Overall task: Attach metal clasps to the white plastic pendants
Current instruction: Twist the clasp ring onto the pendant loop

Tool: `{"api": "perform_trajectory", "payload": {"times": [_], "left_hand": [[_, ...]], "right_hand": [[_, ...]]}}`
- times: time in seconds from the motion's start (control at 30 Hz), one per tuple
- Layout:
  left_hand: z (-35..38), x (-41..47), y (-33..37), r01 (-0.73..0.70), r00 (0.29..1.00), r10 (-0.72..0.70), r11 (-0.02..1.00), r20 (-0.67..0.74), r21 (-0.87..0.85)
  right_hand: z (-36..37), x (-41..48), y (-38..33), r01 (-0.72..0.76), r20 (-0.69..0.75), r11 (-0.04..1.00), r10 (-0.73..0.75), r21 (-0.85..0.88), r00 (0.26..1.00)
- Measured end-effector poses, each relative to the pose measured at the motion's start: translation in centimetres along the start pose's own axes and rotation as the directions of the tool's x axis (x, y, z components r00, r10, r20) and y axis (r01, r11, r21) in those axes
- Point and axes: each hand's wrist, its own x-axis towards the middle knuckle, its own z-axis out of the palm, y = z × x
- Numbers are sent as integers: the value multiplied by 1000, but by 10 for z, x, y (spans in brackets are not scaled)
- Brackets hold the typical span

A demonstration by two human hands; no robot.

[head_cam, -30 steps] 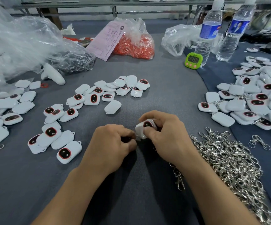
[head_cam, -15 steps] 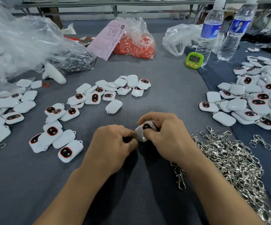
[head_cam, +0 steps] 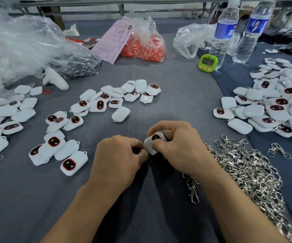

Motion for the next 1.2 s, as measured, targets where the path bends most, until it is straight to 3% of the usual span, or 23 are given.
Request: {"api": "perform_trajectory", "payload": {"times": [0.1,0.2,0.37,0.5,0.63,0.8,0.93,1.0,1.1,1.2], "left_hand": [[0,-1,1,23,1000,-24,999,-12,-49],[-1,-1,2,9,998,-17,989,-57,-147],[-8,2,3,-35,998,11,922,-63,-387],[-7,6,2,31,999,-48,854,-20,-520],[-8,8,2,130,991,-97,794,88,-594],[-9,8,-2,159,983,-96,870,156,-467],[-8,4,-1,57,998,-53,908,22,-415],[-7,5,1,63,998,-68,862,8,-504],[-4,8,4,181,983,-101,680,154,-711],[-4,8,6,235,970,-100,620,222,-749]], "right_hand": [[1,1,1,-35,5,998,35,54,999],[1,2,0,-121,-12,960,129,254,992],[-9,5,-2,-250,84,750,253,612,964],[-11,5,-2,-303,169,697,256,650,952],[-13,5,-3,-274,163,714,222,644,961],[-10,1,-2,-186,102,788,156,587,983],[-5,2,-4,-182,74,749,175,637,982],[-5,2,-5,-234,121,687,210,688,970],[-8,2,-5,-272,178,617,211,738,961],[-7,1,-5,-254,172,615,190,747,967]]}}
